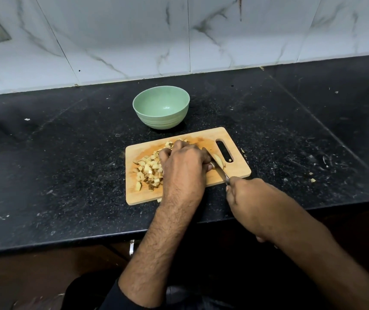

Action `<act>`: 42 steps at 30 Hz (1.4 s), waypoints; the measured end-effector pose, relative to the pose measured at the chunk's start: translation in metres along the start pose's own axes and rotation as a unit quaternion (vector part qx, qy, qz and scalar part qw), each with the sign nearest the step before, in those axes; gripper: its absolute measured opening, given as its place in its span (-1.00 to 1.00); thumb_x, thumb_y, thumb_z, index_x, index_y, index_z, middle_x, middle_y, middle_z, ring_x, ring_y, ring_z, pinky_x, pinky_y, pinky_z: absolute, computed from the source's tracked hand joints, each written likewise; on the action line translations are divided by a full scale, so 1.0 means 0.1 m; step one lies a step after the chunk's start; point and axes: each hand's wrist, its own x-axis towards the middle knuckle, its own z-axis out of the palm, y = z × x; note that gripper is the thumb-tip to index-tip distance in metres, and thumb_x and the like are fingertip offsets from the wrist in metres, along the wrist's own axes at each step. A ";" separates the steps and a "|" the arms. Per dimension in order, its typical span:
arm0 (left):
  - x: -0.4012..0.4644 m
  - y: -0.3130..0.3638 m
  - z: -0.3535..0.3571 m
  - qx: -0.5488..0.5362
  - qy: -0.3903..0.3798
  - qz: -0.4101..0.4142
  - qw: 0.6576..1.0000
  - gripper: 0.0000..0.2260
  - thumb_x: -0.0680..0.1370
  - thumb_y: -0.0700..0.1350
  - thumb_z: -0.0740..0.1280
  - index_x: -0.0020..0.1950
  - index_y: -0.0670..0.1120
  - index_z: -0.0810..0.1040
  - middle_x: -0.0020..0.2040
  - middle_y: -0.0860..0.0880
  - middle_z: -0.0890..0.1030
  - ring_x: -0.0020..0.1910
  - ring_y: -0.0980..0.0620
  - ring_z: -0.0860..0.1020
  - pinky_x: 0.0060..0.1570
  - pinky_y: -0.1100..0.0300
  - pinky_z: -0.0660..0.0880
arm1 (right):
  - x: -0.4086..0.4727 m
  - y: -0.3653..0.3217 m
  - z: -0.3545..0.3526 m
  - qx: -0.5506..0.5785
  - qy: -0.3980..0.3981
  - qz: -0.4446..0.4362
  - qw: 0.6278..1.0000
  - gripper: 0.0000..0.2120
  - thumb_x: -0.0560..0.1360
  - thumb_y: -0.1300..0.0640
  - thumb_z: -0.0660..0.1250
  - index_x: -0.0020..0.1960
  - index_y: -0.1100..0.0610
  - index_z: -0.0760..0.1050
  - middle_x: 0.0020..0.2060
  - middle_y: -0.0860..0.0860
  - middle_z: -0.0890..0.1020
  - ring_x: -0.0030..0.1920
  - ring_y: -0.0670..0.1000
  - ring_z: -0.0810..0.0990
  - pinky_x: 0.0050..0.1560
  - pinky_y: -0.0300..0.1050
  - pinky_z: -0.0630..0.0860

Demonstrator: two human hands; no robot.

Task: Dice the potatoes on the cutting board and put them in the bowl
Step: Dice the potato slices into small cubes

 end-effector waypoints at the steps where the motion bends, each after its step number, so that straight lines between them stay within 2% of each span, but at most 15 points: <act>1: -0.01 -0.01 0.01 -0.009 0.007 -0.007 1.000 -0.90 0.51 0.05 0.46 0.00 0.11 0.69 0.02 0.18 0.64 0.20 0.10 0.37 0.14 0.04 0.11 | -0.07 0.02 0.00 -0.003 0.002 -0.001 1.000 -0.73 0.69 -0.05 -0.04 0.12 0.00 0.41 -0.29 -0.05 0.51 -0.40 -0.07 0.45 -0.18 -0.05 0.56; 7: -0.02 -0.04 0.05 -0.018 0.016 -0.023 0.999 -0.89 0.48 0.06 0.48 -0.02 0.10 0.71 0.00 0.19 0.65 0.19 0.12 0.37 0.12 0.08 0.10 | -0.47 0.08 -0.01 -0.008 0.002 0.004 1.000 -0.77 0.70 -0.07 -0.06 0.03 -0.07 0.34 -0.32 -0.08 0.48 -0.35 -0.13 0.45 -0.26 -0.11 0.44; 11: -0.04 -0.01 0.05 -0.020 0.020 -0.026 0.999 -0.87 0.49 0.06 0.47 -0.01 0.08 0.70 0.01 0.18 0.66 0.19 0.10 0.37 0.06 0.12 0.04 | -0.53 0.11 -0.05 -0.005 0.008 0.019 1.000 -0.74 0.68 -0.12 -0.04 0.04 -0.08 0.39 -0.32 -0.10 0.49 -0.35 -0.14 0.44 -0.28 -0.14 0.40; 14: -0.06 0.00 0.05 -0.030 0.028 -0.032 0.999 -0.89 0.49 0.05 0.47 -0.03 0.07 0.70 -0.01 0.17 0.65 0.18 0.10 0.38 0.05 0.14 0.01 | -0.53 0.08 -0.10 -0.006 0.037 0.035 0.999 -0.73 0.66 -0.16 -0.02 -0.04 -0.07 0.37 -0.32 -0.09 0.48 -0.35 -0.14 0.41 -0.34 -0.16 0.33; 17: -0.07 -0.01 0.06 -0.031 0.034 -0.038 0.998 -0.91 0.50 0.03 0.47 -0.04 0.06 0.70 0.00 0.16 0.64 0.17 0.10 0.38 0.08 0.12 0.06 | -0.45 0.01 -0.10 0.009 0.073 0.022 0.997 -0.74 0.66 -0.14 -0.02 -0.08 -0.05 0.31 -0.33 -0.07 0.46 -0.33 -0.07 0.42 -0.27 -0.08 0.36; 24: -0.07 0.04 0.05 -0.018 0.024 -0.036 0.999 -0.92 0.54 -0.02 0.43 0.01 0.05 0.68 0.03 0.13 0.62 0.17 0.06 0.39 0.16 0.03 0.16 | -0.25 -0.07 0.01 -0.026 0.051 0.007 0.998 -0.70 0.68 -0.09 -0.04 0.16 -0.02 0.42 -0.27 -0.07 0.43 -0.15 0.07 0.51 -0.15 -0.04 0.42; 28: -0.07 0.04 0.04 -0.005 0.015 -0.024 1.000 -0.91 0.57 -0.01 0.40 0.04 0.06 0.67 0.04 0.12 0.61 0.16 0.06 0.37 0.08 0.07 0.08 | -0.19 -0.11 0.02 -0.029 0.043 0.008 0.999 -0.70 0.69 -0.06 -0.03 0.24 -0.02 0.41 -0.23 -0.04 0.45 -0.03 0.10 0.60 -0.12 -0.02 0.43; 30: -0.05 0.04 0.03 0.000 0.013 -0.020 1.000 -0.91 0.57 -0.01 0.40 0.03 0.06 0.67 0.03 0.12 0.60 0.16 0.06 0.37 0.08 0.06 0.08 | -0.11 -0.10 0.03 -0.023 0.037 0.008 0.999 -0.69 0.68 -0.06 -0.02 0.24 -0.02 0.43 -0.22 -0.04 0.49 -0.10 0.08 0.59 -0.11 -0.02 0.47; 35: -0.06 0.04 0.03 -0.002 0.023 -0.028 0.999 -0.91 0.56 0.02 0.41 0.01 0.08 0.68 0.01 0.13 0.61 0.18 0.06 0.38 0.13 0.04 0.11 | 0.06 -0.05 0.02 0.002 0.013 0.004 1.000 -0.71 0.68 -0.06 -0.02 0.12 0.00 0.45 -0.27 -0.02 0.54 -0.44 -0.04 0.43 -0.13 -0.01 0.60; 38: -0.07 0.03 0.04 -0.020 0.033 -0.037 0.999 -0.93 0.55 0.02 0.42 -0.02 0.09 0.69 -0.02 0.14 0.62 0.16 0.07 0.38 0.11 0.06 0.09 | -0.08 0.01 -0.01 0.010 -0.011 0.008 1.000 -0.74 0.68 -0.06 -0.03 0.04 -0.03 0.40 -0.31 -0.04 0.52 -0.48 -0.10 0.39 -0.15 -0.02 0.60; 42: -0.06 0.02 0.04 -0.021 0.037 -0.045 0.998 -0.94 0.53 0.01 0.44 -0.05 0.06 0.69 -0.02 0.14 0.64 0.17 0.06 0.38 0.02 0.12 0.00 | -0.36 0.08 -0.05 0.008 -0.026 0.005 1.000 -0.74 0.69 -0.06 -0.05 -0.08 -0.06 0.33 -0.34 -0.01 0.52 -0.53 -0.15 0.37 -0.32 -0.12 0.48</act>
